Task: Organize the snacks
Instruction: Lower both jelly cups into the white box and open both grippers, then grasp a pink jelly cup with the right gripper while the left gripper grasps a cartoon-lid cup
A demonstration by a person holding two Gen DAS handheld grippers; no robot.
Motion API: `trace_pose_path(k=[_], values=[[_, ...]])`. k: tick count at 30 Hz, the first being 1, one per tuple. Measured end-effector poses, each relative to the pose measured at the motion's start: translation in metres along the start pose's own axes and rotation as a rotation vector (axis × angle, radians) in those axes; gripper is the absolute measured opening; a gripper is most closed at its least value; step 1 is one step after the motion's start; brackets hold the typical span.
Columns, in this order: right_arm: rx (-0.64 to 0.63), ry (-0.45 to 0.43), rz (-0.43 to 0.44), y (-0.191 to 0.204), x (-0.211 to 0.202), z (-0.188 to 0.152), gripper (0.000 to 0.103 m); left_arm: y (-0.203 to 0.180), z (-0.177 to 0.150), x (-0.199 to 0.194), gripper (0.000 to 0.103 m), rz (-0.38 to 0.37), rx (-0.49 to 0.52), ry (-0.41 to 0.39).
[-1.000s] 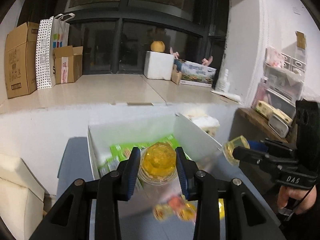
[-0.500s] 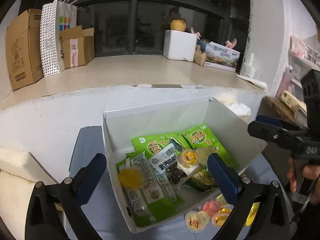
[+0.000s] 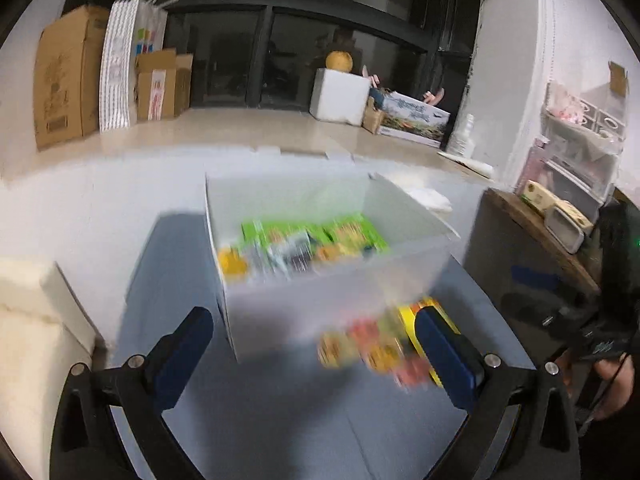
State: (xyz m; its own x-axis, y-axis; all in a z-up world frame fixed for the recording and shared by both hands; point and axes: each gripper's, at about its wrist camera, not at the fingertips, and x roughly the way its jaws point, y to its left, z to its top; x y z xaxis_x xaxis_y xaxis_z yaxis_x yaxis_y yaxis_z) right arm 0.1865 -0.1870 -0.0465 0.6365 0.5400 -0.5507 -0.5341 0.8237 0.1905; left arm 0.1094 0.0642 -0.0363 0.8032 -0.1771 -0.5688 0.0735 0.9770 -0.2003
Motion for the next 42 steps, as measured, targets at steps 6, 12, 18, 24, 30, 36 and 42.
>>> trace_pose_path(k=[6,12,18,24,30,36,42], values=[[-0.026,0.091,-0.078,0.013,0.003,-0.078,0.103,-0.006,-0.063,-0.009,0.103,-0.004,-0.025,0.067],[-0.074,0.138,-0.061,0.016,0.037,-0.079,0.103,-0.004,-0.071,0.0,0.103,-0.001,-0.045,0.096],[-0.072,0.229,-0.043,0.007,0.083,-0.07,0.077,-0.005,-0.076,0.006,0.103,-0.006,-0.047,0.114],[-0.107,0.278,0.004,0.008,0.101,-0.074,0.039,-0.005,-0.078,0.013,0.103,-0.01,-0.052,0.128],[-0.094,0.263,0.075,0.011,0.088,-0.078,0.039,-0.008,-0.079,0.022,0.103,-0.019,-0.046,0.151],[-0.061,0.199,0.119,0.012,0.038,-0.083,0.011,-0.03,-0.07,0.048,0.103,-0.062,0.016,0.181],[-0.084,0.193,0.046,0.009,0.019,-0.103,0.043,-0.038,-0.071,0.07,0.103,-0.069,0.022,0.218]])
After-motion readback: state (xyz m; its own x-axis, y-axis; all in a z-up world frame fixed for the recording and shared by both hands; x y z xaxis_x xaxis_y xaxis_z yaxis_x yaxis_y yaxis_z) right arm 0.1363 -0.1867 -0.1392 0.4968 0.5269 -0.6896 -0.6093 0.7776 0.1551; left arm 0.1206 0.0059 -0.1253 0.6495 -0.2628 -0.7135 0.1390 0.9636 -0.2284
